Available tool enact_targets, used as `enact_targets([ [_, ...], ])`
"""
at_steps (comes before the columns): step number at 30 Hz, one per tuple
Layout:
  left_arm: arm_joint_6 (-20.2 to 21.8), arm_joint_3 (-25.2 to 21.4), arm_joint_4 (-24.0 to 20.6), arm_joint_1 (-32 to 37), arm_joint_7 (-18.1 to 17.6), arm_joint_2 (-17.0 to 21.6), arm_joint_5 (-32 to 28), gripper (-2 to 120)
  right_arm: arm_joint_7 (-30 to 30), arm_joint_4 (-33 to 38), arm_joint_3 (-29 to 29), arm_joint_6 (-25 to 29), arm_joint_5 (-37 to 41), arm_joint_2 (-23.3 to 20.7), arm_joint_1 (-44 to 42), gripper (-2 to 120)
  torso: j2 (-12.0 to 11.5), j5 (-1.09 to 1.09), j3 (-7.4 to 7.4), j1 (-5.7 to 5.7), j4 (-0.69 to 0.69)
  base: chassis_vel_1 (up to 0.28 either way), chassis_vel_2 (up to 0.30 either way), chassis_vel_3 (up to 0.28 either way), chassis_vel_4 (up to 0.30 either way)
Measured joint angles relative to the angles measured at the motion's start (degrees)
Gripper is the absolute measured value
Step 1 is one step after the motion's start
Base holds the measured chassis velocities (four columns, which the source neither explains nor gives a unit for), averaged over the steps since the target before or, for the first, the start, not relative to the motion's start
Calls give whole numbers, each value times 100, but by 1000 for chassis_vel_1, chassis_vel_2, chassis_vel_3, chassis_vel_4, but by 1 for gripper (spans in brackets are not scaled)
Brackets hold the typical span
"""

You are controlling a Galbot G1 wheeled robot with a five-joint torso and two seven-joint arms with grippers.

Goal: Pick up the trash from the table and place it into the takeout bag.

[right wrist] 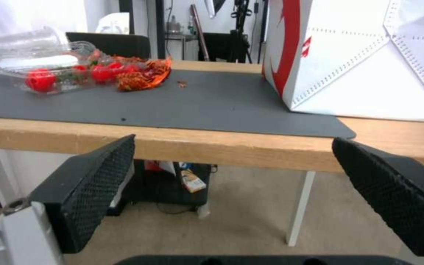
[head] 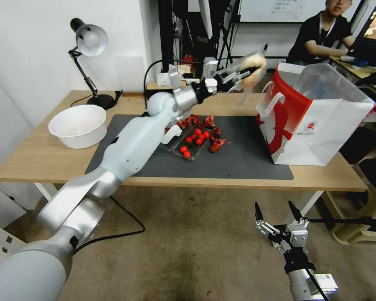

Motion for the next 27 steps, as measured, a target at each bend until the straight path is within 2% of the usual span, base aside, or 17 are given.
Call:
enact_targets([
  [9, -10, 264, 480, -463, -67, -473, 34, 8, 19, 82, 12, 57, -30, 22, -69, 100, 0, -1, 0, 0, 0, 0, 0, 0, 0],
  [11, -12, 373, 642, -562, -73, -582, 42, 8, 21, 83, 20, 86, -29, 22, -82, 100, 0, -1, 0, 0, 0, 0, 0, 0, 0],
  [12, -33, 545, 872, -697, -76, -711, 48, 8, 26, 91, 34, 110, -30, 22, -94, 100, 0, -1, 0, 0, 0, 0, 0, 0, 0],
  [15, -64, 695, 1060, -811, -86, -813, 73, 8, 28, 103, 43, 126, -29, 22, -109, 100, 0, 0, 0, 0, 0, 0, 0, 0, 0],
  [17, -89, 925, 1172, -930, -219, -906, 106, 8, 29, 129, 46, 128, -35, 37, -132, 100, 0, 0, 0, 0, -1, 0, 0, 0, 0],
  [22, -97, 1113, 1115, -976, -492, -916, 95, 8, 28, 149, 45, 129, -60, 54, -165, 100, 0, -2, 0, 0, 1, 0, 0, 0, 0],
  [24, -94, 1196, 1080, -1008, -661, -915, 207, 8, 28, 149, 58, 129, -64, 54, -177, 100, 0, -1, 0, 0, 1, 0, 0, 0, 0],
  [25, -59, 1275, 1048, -1047, -915, -911, 337, 8, 26, 149, 66, 128, -65, 54, -186, 100, 0, -1, 0, 0, 0, 0, 0, 0, 0],
  [26, -59, 1275, 1048, -1047, -915, -911, 337, 8, 26, 149, 66, 128, -65, 54, -186, 100, 0, -1, 0, 0, 0, 0, 0, 0, 0],
  [27, -23, 1310, 1023, -1072, -1073, -911, 417, 8, 25, 149, 70, 127, -65, 55, -187, 100, 0, -1, 0, 0, 0, 0, 0, 0, 0],
])
